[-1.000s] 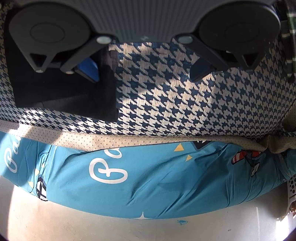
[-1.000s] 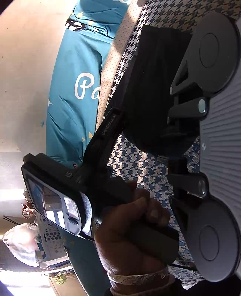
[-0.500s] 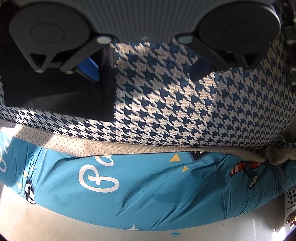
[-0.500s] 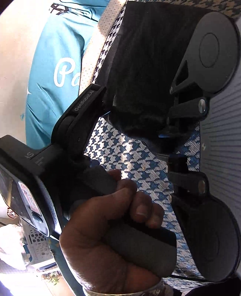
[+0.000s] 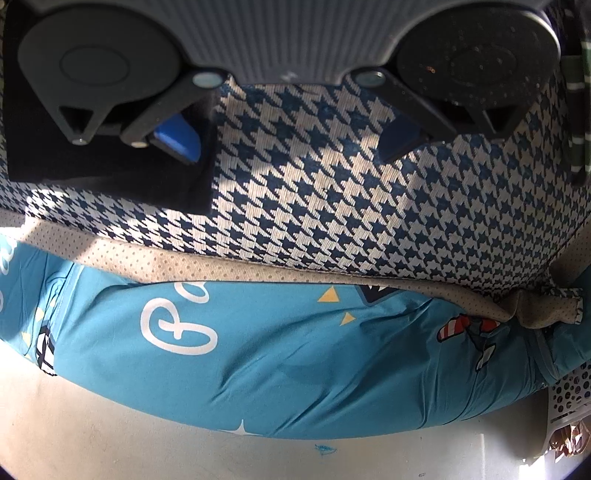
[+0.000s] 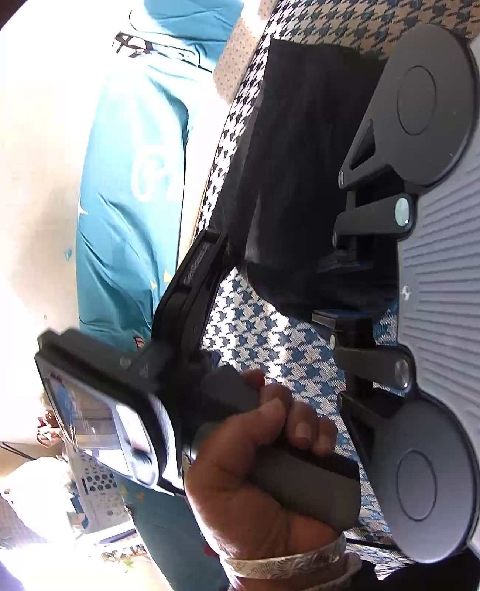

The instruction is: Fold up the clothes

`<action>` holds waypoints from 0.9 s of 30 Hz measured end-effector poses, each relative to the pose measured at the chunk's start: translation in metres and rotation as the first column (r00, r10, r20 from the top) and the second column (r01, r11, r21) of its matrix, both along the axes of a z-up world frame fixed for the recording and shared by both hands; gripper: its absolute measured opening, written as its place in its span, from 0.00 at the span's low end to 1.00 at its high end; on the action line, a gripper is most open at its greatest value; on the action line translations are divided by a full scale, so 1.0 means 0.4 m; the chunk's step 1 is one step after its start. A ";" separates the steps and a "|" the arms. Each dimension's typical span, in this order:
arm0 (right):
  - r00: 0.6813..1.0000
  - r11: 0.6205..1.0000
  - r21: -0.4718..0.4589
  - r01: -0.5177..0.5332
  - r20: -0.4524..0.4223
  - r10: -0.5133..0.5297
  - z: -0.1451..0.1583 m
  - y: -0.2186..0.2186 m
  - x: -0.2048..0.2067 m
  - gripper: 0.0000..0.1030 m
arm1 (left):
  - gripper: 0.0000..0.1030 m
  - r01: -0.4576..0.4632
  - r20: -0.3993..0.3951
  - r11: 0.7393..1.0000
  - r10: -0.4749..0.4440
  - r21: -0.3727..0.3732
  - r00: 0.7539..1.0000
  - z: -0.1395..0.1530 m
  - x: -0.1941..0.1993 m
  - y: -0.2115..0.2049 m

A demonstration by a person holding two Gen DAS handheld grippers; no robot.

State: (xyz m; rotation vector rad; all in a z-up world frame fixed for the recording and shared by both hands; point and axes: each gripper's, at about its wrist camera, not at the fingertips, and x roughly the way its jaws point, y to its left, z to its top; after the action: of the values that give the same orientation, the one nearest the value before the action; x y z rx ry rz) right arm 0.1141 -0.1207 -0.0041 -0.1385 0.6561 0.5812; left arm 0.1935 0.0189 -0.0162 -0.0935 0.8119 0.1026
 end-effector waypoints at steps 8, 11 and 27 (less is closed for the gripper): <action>0.988 0.987 -0.014 0.157 -0.010 -0.157 0.029 -0.096 0.027 0.21 | 1.00 0.156 0.025 0.987 -0.157 0.026 0.987 0.035 -0.041 -0.074; 0.980 0.978 -0.050 0.200 0.004 -0.200 0.031 -0.122 0.038 0.21 | 1.00 0.223 0.038 0.975 -0.223 0.002 0.974 0.042 -0.063 -0.090; 0.920 0.927 -0.087 0.365 -0.121 -0.373 -0.027 -0.229 0.120 0.20 | 1.00 0.479 -0.130 0.877 -0.471 0.042 0.873 -0.058 -0.130 -0.146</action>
State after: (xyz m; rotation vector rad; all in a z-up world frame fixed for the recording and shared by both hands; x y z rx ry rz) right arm 0.1622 -0.2122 -0.0151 -0.0307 0.8107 0.2055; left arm 0.1417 -0.0393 -0.0394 0.1861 0.9258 -0.3337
